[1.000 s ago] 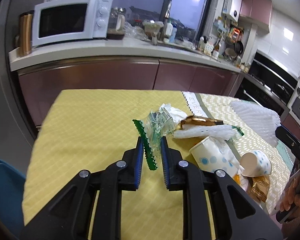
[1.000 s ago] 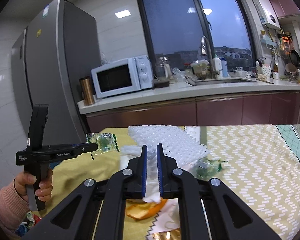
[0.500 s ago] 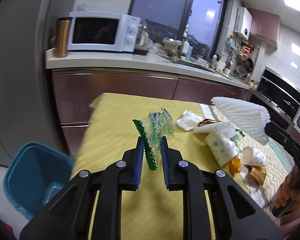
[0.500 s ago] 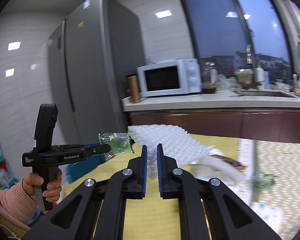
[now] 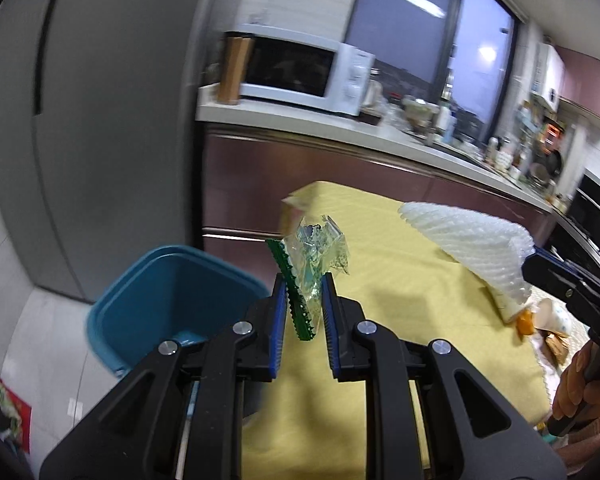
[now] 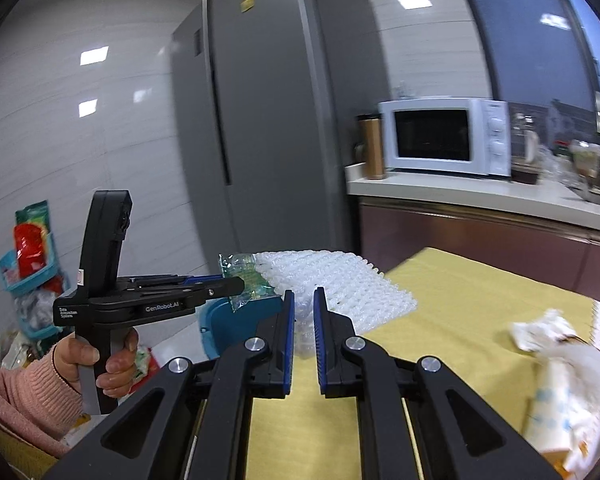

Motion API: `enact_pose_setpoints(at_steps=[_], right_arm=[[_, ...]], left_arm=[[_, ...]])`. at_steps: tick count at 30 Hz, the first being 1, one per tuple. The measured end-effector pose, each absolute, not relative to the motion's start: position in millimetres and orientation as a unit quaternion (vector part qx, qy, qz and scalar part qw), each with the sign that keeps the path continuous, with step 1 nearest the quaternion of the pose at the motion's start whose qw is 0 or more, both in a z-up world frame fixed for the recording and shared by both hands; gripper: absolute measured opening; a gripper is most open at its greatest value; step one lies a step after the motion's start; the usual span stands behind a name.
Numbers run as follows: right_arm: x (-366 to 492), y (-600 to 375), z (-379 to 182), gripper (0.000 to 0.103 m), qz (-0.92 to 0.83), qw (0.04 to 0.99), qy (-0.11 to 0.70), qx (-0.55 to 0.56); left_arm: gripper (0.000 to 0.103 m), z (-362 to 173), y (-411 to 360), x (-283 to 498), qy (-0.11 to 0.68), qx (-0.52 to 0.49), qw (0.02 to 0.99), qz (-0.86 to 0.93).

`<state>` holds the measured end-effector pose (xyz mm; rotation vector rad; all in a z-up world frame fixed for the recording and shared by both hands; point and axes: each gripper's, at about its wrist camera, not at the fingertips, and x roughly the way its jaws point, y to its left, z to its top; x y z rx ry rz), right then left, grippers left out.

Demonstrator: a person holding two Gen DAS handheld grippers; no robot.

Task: Collect trash
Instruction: 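Carry the wrapper with the left gripper into the blue bin while the right gripper drops the foam net there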

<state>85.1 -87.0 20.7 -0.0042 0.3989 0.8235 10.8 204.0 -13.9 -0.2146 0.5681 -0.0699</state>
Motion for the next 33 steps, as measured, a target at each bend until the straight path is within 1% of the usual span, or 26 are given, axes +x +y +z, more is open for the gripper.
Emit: enact_pose_setpoints(at_steps=[4, 13, 25, 33], right_arm=[[85.4, -61.1, 23.2, 0.008, 0.427, 0.884, 0.192, -0.017], [99.7, -2.2, 15.4, 0.008, 0.482, 0.849, 0.213, -0.052], [123.1, 56.3, -16.8, 0.008, 0.506, 0.813, 0.279, -0.065], [142.8, 85.0, -37.0, 0.008, 0.502, 0.798, 0.328, -0.065]], left_arm=[[0.018, -22.1, 237.4, 2.8, 0.285, -0.114, 0.952, 0.001], [0.018, -51.7, 282.7, 3.0, 0.311, -0.144, 0.939, 0.041], [0.019, -87.7, 306.2, 21.1, 0.344, -0.167, 0.922, 0.069], [0.019, -105.6, 304.9, 37.5, 0.363, -0.165, 0.914, 0.075]])
